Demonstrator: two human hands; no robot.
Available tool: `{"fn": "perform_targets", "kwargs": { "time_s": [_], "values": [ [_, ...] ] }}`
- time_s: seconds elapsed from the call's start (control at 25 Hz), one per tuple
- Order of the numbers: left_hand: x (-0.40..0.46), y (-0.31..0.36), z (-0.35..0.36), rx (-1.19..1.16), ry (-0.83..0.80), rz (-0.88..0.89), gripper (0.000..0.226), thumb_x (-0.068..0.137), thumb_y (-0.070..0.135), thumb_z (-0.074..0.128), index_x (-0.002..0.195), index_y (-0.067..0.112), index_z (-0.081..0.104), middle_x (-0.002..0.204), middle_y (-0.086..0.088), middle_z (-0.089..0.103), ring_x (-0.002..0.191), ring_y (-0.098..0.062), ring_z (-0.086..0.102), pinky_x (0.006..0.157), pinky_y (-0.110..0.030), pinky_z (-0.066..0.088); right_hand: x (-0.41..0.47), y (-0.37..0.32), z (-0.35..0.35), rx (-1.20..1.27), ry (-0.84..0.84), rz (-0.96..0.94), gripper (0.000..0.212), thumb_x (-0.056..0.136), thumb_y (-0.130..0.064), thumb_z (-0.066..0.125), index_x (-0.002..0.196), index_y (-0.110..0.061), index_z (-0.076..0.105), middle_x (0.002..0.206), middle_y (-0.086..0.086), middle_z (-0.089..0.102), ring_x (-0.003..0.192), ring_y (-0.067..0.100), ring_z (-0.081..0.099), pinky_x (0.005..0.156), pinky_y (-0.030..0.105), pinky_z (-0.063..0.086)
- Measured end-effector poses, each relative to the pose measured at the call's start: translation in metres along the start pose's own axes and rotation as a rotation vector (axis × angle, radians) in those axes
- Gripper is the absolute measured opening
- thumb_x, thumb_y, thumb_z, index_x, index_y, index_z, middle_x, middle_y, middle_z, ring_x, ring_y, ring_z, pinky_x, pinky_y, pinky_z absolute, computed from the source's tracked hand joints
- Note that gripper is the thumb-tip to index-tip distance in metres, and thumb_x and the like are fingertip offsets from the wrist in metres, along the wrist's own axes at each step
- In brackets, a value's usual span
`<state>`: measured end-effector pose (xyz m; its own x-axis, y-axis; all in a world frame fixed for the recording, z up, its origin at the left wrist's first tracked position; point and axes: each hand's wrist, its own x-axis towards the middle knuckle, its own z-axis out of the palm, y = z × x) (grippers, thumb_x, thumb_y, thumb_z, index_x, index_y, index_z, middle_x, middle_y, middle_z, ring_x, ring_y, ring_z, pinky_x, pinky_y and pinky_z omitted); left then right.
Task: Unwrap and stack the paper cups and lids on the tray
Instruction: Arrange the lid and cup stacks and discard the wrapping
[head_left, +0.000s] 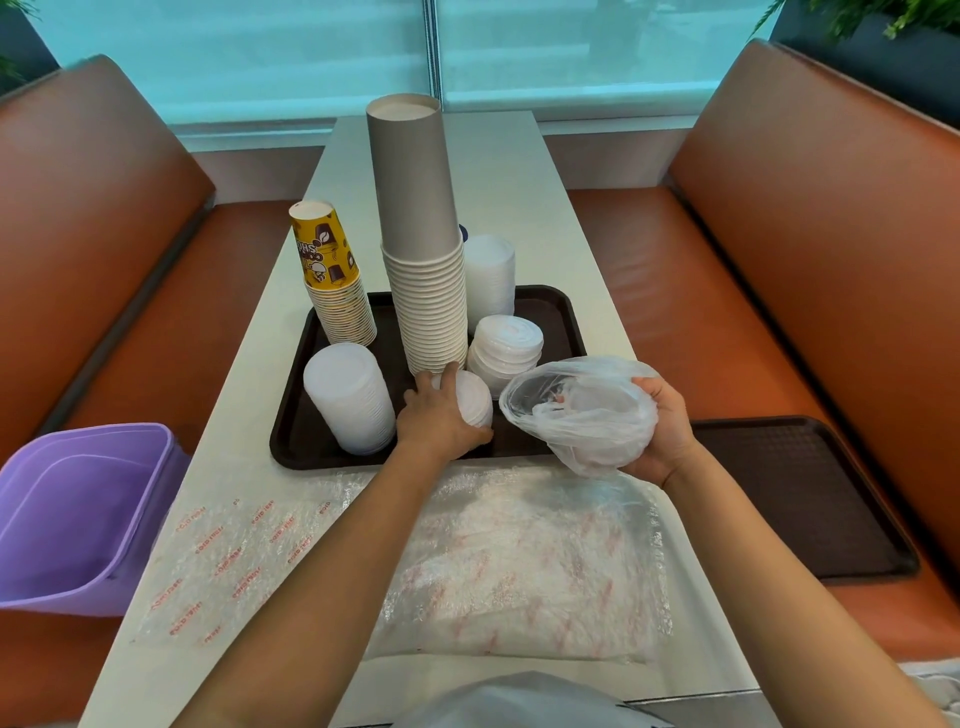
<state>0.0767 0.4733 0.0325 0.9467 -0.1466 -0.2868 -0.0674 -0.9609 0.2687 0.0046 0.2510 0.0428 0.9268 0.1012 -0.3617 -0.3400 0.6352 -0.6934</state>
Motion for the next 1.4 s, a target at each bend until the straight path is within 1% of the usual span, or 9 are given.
{"fn": "perform_targets", "kwargs": {
  "time_s": [0.16,0.24,0.32,0.44,0.52,0.64,0.92,1.24,1.4],
  "values": [
    [-0.032,0.011,-0.024,0.074,0.189,0.065,0.077,0.08,0.052,0.062,0.143,0.022,0.029,0.145,-0.01,0.026,0.128,-0.031,0.031,0.101,-0.04,0.036,-0.003,-0.001,0.005,0.074,-0.067,-0.063,0.063,0.036,-0.033,0.082,0.092,-0.004,0.076,0.098,0.02,0.07,0.086,0.031,0.07,0.069,0.039,0.058],
    [-0.056,0.029,-0.043,-0.179,0.473,0.217,0.043,0.086,0.031,0.06,0.127,0.017,0.053,0.131,-0.004,0.045,0.113,-0.019,0.047,0.089,-0.031,0.044,-0.002,0.0,0.006,0.079,-0.05,-0.075,0.05,0.051,-0.034,0.072,0.091,-0.004,0.076,0.097,0.02,0.07,0.085,0.031,0.07,0.069,0.038,0.058],
    [-0.073,0.052,-0.057,-0.501,0.508,0.421,0.02,0.088,0.013,0.057,0.105,0.013,0.066,0.107,-0.001,0.061,0.089,-0.011,0.056,0.076,-0.019,0.045,0.0,0.003,0.01,0.073,-0.003,-0.062,0.039,0.072,-0.032,0.054,0.09,-0.005,0.076,0.095,0.019,0.07,0.083,0.03,0.069,0.069,0.038,0.058],
    [-0.076,0.076,-0.048,-0.521,0.208,0.537,0.021,0.091,0.009,0.054,0.106,0.012,0.069,0.107,-0.002,0.067,0.091,-0.01,0.058,0.079,-0.006,0.038,0.001,0.008,0.021,0.04,0.032,-0.014,0.043,0.081,-0.034,0.043,0.085,-0.007,0.077,0.089,0.016,0.071,0.077,0.027,0.07,0.066,0.035,0.059],
    [-0.062,0.078,-0.033,-0.345,0.199,0.54,0.031,0.09,0.013,0.057,0.12,0.016,0.06,0.129,-0.001,0.056,0.117,-0.014,0.049,0.097,-0.017,0.034,0.001,0.009,0.027,0.004,0.069,0.015,0.044,0.087,-0.039,0.044,0.092,-0.009,0.075,0.09,0.015,0.071,0.078,0.024,0.07,0.066,0.033,0.059],
    [-0.054,0.078,-0.021,-0.278,0.236,0.548,0.046,0.084,0.013,0.064,0.128,0.019,0.05,0.136,-0.002,0.042,0.127,-0.019,0.036,0.103,-0.03,0.036,0.004,0.007,0.026,0.011,0.13,0.012,0.043,0.094,-0.042,0.042,0.114,-0.009,0.062,0.097,0.012,0.071,0.084,0.021,0.07,0.071,0.031,0.058],
    [-0.044,0.074,-0.015,-0.312,0.294,0.485,0.06,0.08,0.018,0.069,0.134,0.02,0.043,0.135,-0.004,0.034,0.128,-0.021,0.029,0.097,-0.029,0.038,0.004,0.009,0.024,0.064,0.15,-0.025,0.036,0.099,-0.027,0.042,0.122,-0.004,0.057,0.106,0.016,0.068,0.097,0.026,0.066,0.083,0.04,0.055],
    [-0.039,0.054,-0.027,-0.806,0.017,0.394,0.027,0.091,0.018,0.061,0.116,0.01,0.058,0.105,-0.003,0.064,0.099,-0.02,0.059,0.085,-0.031,0.048,0.005,0.003,0.014,0.077,0.351,-0.009,0.034,0.101,-0.026,0.04,0.117,-0.001,0.056,0.099,0.02,0.069,0.084,0.029,0.069,0.063,0.039,0.06],
    [-0.035,0.032,-0.043,-0.727,0.38,0.334,0.024,0.092,0.009,0.056,0.116,0.01,0.057,0.102,-0.005,0.063,0.09,-0.016,0.056,0.074,-0.02,0.041,0.002,-0.001,0.008,0.144,0.433,-0.022,0.032,0.102,-0.027,0.038,0.091,-0.004,0.057,0.067,0.014,0.07,0.058,0.025,0.069,0.046,0.037,0.056]
  ]
}}
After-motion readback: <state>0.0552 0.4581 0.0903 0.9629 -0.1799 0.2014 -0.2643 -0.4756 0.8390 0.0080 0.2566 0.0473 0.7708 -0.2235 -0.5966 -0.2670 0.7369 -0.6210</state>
